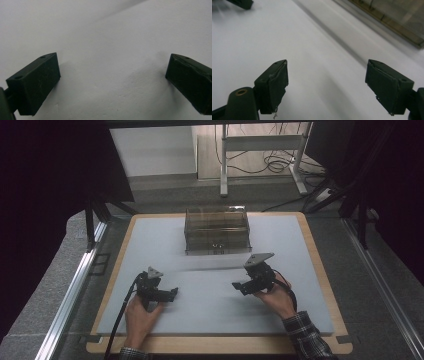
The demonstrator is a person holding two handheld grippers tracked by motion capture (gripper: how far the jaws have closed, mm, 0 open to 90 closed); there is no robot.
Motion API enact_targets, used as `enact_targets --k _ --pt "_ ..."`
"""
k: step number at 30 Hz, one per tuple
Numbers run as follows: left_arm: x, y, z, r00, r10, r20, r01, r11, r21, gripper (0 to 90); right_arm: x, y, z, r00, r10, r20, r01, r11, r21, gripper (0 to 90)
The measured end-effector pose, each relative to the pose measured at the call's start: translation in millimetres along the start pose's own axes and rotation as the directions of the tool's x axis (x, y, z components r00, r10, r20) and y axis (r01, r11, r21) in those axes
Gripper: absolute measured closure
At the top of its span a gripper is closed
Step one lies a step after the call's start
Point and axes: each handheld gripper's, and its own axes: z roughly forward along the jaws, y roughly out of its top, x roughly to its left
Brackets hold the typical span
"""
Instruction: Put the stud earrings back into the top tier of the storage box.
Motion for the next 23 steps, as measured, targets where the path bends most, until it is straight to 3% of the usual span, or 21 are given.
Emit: enact_targets --k 13,15,23 --pt "0.0 0.0 0.0 1.0 0.0 -0.001 0.0 1.0 -0.001 0.0 3.7 -49.4 8.7 0.9983 0.046 0.037 -0.047 0.999 0.026 13.3" --pt "0.0 0.0 0.0 1.0 0.0 -0.001 0.0 1.0 -0.001 0.0 4.7 -55.2 8.2 0.9981 0.049 0.038 -0.049 0.999 -0.014 12.7" --pt "-0.5 -0.2 0.3 1.0 -0.004 -0.001 0.004 1.0 -0.005 0.0 5.7 -57.2 7.9 0.9978 0.048 0.046 -0.047 0.999 -0.019 12.3"
